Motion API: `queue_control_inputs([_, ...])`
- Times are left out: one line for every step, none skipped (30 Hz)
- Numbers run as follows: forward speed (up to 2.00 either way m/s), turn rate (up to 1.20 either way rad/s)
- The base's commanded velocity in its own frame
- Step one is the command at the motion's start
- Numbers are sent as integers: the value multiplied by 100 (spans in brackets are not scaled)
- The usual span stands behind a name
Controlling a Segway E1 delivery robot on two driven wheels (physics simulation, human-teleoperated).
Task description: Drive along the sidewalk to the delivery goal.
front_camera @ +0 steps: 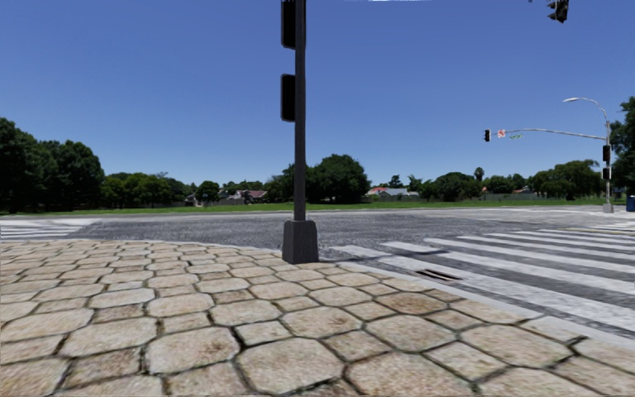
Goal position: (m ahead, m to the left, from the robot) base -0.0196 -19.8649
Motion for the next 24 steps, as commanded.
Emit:
queue_control_inputs([196,-120])
queue_control_inputs([196,-120])
queue_control_inputs([196,-120])
queue_control_inputs([196,-77])
queue_control_inputs([196,0])
queue_control_inputs([196,0])
queue_control_inputs([196,0])
queue_control_inputs([196,-1])
queue_control_inputs([196,-102])
queue_control_inputs([196,-115])
queue_control_inputs([196,-118])
queue_control_inputs([196,-119])
queue_control_inputs([196,-119])
queue_control_inputs([195,-119])
queue_control_inputs([195,-119])
queue_control_inputs([195,-119])
queue_control_inputs([195,-119])
queue_control_inputs([195,-119])
queue_control_inputs([195,-119])
queue_control_inputs([195,-108])
queue_control_inputs([195,-108])
queue_control_inputs([195,0])
queue_control_inputs([195,0])
queue_control_inputs([195,0])
